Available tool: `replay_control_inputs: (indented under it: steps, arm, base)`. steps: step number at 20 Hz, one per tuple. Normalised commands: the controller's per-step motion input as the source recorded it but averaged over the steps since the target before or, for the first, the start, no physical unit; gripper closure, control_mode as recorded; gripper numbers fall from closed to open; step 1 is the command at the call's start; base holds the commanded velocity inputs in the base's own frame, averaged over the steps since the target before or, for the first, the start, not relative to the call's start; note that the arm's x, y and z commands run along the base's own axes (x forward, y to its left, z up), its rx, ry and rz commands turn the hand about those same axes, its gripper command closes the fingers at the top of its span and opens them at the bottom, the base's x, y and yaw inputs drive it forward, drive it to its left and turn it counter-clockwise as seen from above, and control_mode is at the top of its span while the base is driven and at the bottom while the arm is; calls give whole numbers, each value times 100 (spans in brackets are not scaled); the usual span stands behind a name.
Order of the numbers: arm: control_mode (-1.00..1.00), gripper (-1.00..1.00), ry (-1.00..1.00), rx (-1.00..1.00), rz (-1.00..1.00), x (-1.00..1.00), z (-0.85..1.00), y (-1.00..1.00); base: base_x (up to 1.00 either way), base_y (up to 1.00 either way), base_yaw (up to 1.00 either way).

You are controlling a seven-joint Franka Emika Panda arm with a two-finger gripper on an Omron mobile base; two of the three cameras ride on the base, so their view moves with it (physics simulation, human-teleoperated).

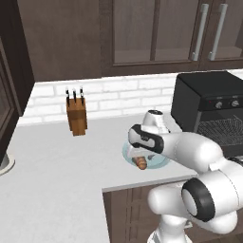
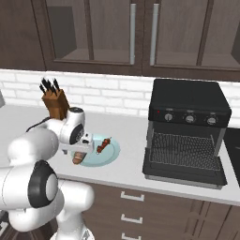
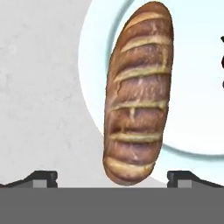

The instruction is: Pick up the kebab skewer and baguette bread, and place them inside the toaster oven. Close the toaster oven door and start by setting the timer.

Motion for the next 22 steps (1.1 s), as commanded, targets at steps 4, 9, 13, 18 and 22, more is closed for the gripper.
replay_control_inputs:
  steps: [4, 9, 13, 18, 22]
  arm:
    - [-100, -100, 0, 0, 0, 19, -31, 0]
    - [-100, -100, 0, 0, 0, 2, -35, -7]
    - [-100, -100, 0, 0, 0, -11, -23, -10]
    - [-100, 100, -1, 0, 0, 0, -17, 0]
    - [-100, 100, -3, 0, 0, 0, -1, 6]
  base:
    - [0, 0, 0]
    - [0, 0, 0]
    - [0, 0, 0]
    - [0, 0, 0]
    - [0, 0, 0]
